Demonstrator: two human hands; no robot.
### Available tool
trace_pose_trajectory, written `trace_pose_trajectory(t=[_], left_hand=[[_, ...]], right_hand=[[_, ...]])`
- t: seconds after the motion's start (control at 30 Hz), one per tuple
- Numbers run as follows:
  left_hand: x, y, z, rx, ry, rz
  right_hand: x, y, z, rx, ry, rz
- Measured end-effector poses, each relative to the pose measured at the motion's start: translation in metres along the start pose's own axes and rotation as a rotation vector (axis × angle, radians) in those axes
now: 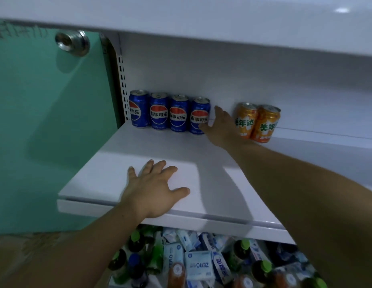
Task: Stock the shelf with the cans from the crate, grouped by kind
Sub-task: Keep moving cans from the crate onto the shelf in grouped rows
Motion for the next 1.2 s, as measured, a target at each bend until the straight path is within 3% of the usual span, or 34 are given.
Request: trace_pose_trajectory(t=[0.2,0.3,0.4,0.6,0.9,1.2], left_hand=[[-0.004,0.005,-0.009,-0.070,0.015,-0.039],[0.021,0.006,-0.021,-0.121,0.166,-0.043],[0.103,0.019,-0.025,-0.159,0.346,0.118],[0.305,0.095,-0.003,-0.193,0.270,0.597],[0.507,0.242,0.121,-0.494,0.115,1.047],[0.583,0.338,0.303,-0.799,-0.105,1.191]], right_hand=[[0.008,0.064,-0.081,-0.036,0.206,-0.018],[0.030,0.101,-0.134,0.000,0.231,0.023],[0.074,0.145,-0.181,0.032,0.344,0.160],[0.168,0.259,-0.269,0.108,0.411,0.422],[0.321,0.500,-0.364,0.226,0.419,0.962],[0.453,0.711,-0.324,0.224,0.212,1.423]])
Point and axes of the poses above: each hand's wrist, its own y-axis away from the middle knuckle, its own z-axis out of the palm, x = y × z, the point moved 10 cm from there along -y, towards the middle knuckle, and after that the axes turned 4 degrees about x, right-handed, at the moved point
